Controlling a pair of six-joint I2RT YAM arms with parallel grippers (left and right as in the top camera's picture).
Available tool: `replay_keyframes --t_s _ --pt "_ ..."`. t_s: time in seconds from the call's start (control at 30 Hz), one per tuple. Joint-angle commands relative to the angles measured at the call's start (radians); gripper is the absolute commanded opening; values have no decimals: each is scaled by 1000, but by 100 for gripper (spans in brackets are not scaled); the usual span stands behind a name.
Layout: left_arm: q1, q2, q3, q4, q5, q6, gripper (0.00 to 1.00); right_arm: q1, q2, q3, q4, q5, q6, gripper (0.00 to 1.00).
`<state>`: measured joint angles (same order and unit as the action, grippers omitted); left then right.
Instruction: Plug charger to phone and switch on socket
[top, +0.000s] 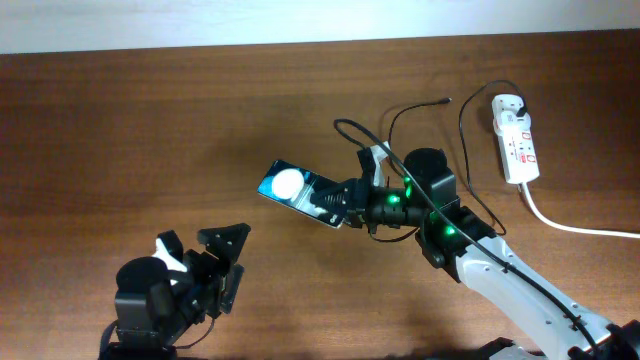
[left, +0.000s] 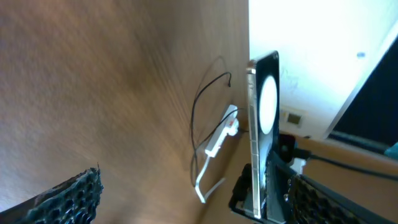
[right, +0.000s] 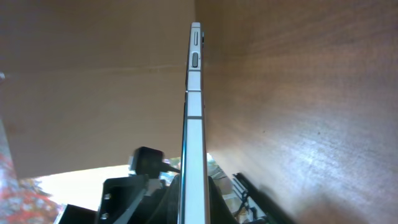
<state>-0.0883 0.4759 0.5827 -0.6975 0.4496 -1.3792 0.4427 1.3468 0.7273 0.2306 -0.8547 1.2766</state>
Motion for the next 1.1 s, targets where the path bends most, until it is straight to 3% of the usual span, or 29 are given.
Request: replay_keyframes --t_s 0.0,0.2,0.33,0.63,1.07 --pt "4 -4 -13 43 32 -177 98 -5 -28 15 -19 -5 123 4" --pt "3 118 -13 175 41 -212 88 2 -27 15 -34 -5 174 4" --pt "0 283 -13 337 147 -229 84 35 -27 15 -34 33 183 4" --pt "-131 555 -13 652 216 -261 68 46 -27 15 -34 90 293 4" --pt "-140 559 -13 689 65 -274 48 87 -27 15 -33 93 327 4"
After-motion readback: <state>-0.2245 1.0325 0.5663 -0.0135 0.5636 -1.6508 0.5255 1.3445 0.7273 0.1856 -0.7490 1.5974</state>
